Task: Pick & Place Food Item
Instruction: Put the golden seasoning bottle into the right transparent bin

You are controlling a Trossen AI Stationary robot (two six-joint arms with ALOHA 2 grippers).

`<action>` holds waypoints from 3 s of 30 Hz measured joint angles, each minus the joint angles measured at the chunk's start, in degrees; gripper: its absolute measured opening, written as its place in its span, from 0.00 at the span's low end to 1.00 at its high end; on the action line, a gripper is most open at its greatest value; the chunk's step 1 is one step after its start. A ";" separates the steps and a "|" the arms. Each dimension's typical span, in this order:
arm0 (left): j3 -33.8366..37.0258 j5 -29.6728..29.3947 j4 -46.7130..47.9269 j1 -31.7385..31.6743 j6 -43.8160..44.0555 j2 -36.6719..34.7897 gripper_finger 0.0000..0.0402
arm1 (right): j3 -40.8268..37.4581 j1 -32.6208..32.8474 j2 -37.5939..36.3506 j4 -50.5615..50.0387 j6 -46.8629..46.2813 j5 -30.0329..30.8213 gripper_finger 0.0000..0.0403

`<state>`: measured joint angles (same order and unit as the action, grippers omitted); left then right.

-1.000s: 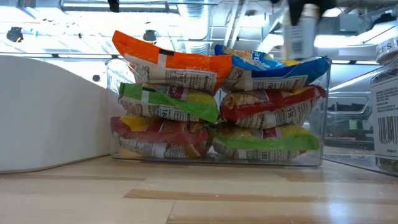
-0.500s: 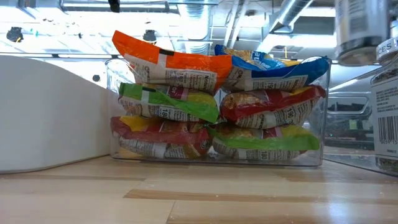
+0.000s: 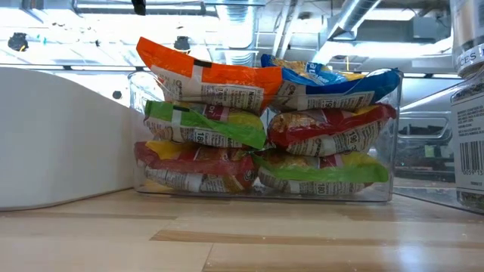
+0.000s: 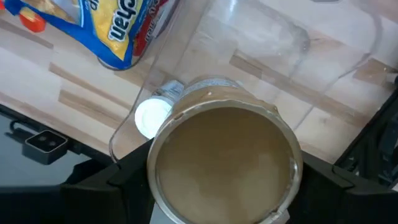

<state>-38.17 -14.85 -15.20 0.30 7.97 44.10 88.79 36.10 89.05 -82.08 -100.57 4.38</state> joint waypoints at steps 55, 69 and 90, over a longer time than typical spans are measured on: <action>0.02 -0.02 -0.22 0.02 1.97 2.47 0.19 | -23.92 -0.61 1.12 21.43 0.09 -3.11 0.65; 0.02 -0.04 -0.15 0.02 1.77 2.47 0.19 | -23.93 -2.16 1.30 22.19 1.99 -2.92 0.65; 0.02 -0.07 0.00 0.02 1.77 2.47 0.19 | -23.93 -2.10 1.30 22.63 3.06 -1.68 0.71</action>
<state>-38.15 -14.92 -15.20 0.31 9.74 46.57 64.86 34.00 90.35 -59.44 -97.51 2.70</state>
